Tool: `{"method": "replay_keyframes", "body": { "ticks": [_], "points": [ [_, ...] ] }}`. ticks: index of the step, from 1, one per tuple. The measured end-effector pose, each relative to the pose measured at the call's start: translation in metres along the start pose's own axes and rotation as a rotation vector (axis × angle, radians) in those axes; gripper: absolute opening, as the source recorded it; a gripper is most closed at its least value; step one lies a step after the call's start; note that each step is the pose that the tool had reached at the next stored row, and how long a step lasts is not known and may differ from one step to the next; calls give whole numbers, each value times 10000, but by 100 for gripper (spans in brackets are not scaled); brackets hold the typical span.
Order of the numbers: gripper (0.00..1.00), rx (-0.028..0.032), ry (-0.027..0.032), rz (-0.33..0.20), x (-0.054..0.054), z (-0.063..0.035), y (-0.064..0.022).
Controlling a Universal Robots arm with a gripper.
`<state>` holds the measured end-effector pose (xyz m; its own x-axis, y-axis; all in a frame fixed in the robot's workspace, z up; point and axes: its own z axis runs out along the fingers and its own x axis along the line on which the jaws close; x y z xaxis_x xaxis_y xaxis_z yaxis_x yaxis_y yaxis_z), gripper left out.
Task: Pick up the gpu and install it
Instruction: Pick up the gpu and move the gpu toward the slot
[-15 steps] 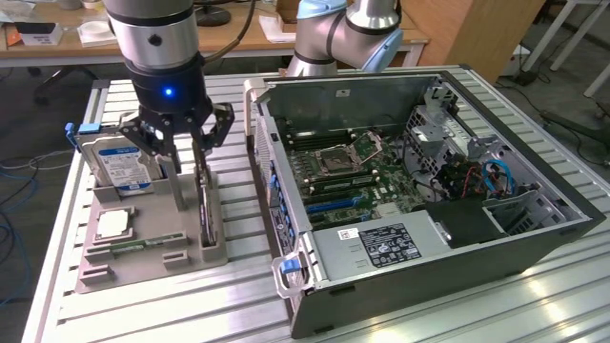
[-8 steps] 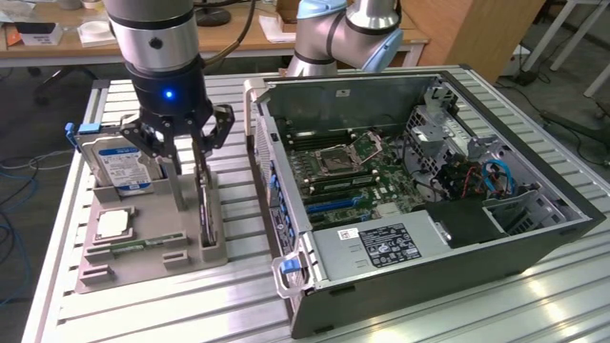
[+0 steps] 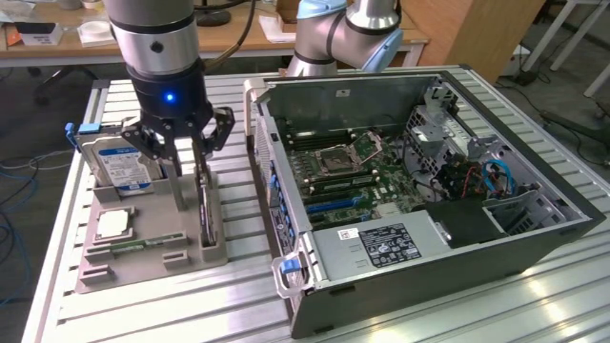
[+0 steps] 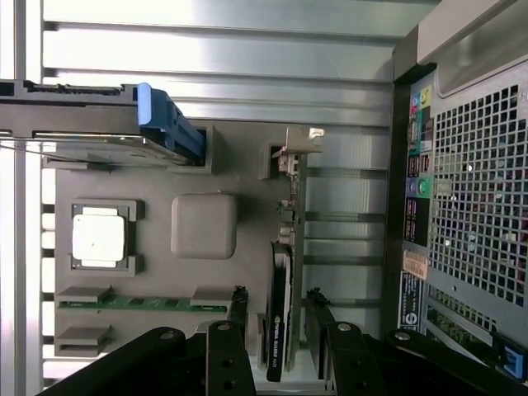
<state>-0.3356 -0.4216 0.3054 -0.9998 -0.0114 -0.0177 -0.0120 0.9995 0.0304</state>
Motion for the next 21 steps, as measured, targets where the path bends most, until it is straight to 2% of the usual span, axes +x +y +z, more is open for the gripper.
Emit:
{"method": "replay_keyframes", "body": {
  "ticks": [21],
  "points": [
    [41,0,0,0,2,103,-3]
  ]
}}
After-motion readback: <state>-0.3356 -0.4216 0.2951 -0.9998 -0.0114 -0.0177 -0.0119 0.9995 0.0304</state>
